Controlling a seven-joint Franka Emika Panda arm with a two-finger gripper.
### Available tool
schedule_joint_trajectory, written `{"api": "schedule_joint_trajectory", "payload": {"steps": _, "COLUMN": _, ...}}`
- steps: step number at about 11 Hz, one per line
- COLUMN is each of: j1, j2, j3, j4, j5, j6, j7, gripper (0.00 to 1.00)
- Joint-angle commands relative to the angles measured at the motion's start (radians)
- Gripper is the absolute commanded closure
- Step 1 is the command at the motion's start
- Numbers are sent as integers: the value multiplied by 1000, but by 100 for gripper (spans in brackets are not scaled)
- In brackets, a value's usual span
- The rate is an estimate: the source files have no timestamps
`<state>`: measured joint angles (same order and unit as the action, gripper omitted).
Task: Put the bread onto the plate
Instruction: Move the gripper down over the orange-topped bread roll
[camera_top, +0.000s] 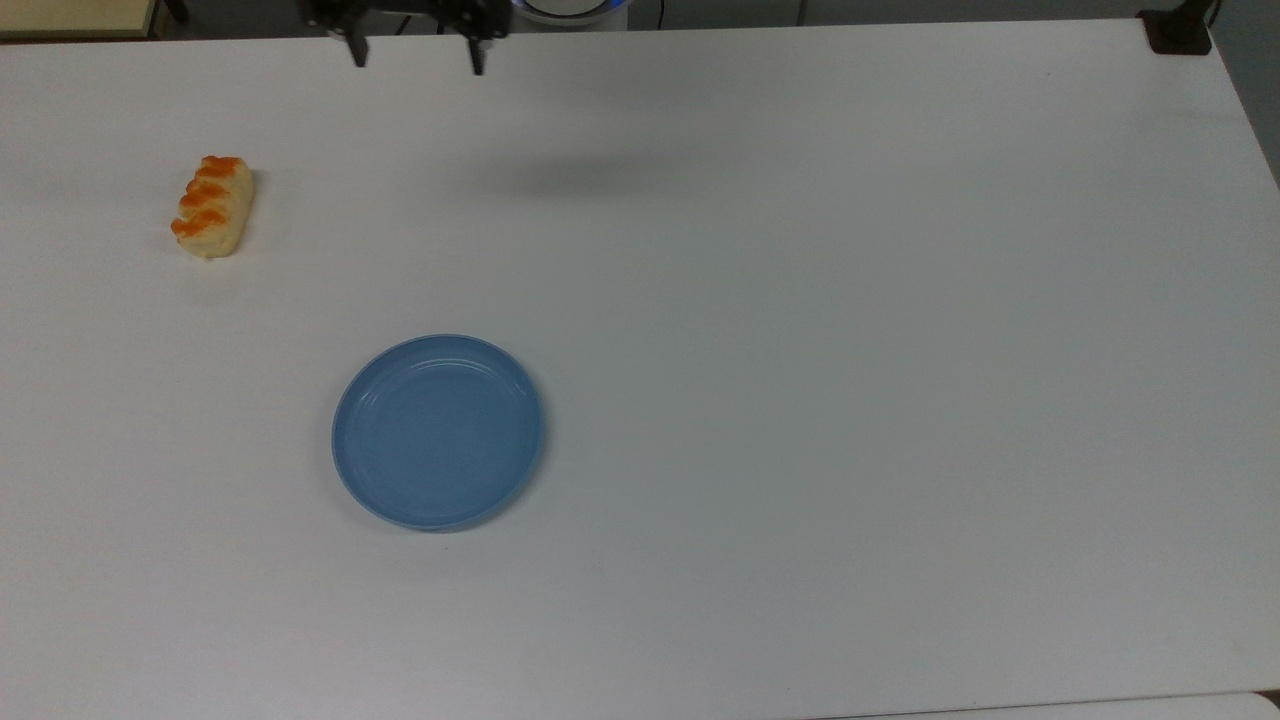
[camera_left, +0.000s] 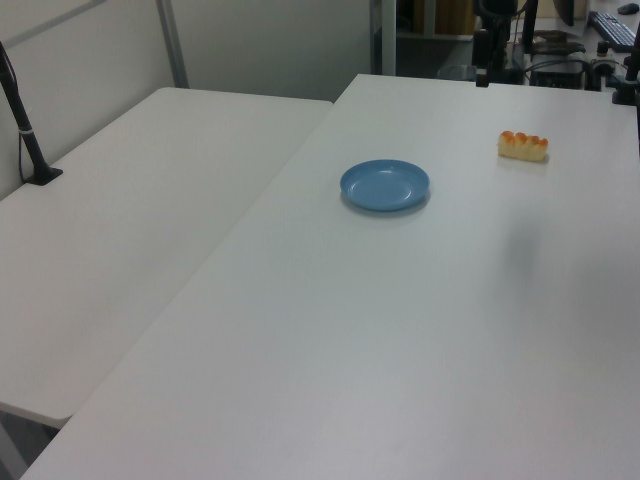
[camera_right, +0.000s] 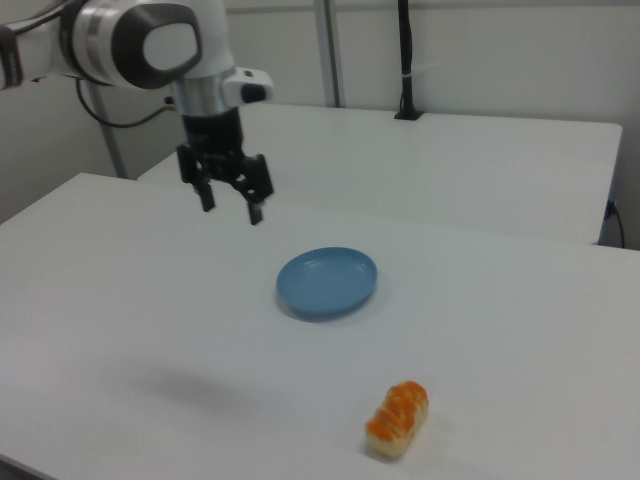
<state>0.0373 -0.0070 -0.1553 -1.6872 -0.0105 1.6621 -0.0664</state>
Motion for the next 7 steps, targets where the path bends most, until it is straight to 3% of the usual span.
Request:
{"api": "schedule_joint_trajectory", "payload": {"steps": 1, "j1": -14, "j2": 18, "j3": -136, "j4": -32, "j5": 4, "j6": 66, "j7": -165, "gripper": 0}}
{"api": "schedule_joint_trajectory", "payload": {"steps": 4, "j1": -14, "j2": 56, "j3": -216, "j4": -150, "j5": -29, "j6": 226, "j7": -214, "gripper": 0}}
{"api": "schedule_joint_trajectory", "payload": {"steps": 7, "j1": -7, "j2": 103, "j3": -243, "j4": -283, "j5": -74, "j6": 410, "j7": -217, "gripper": 0}}
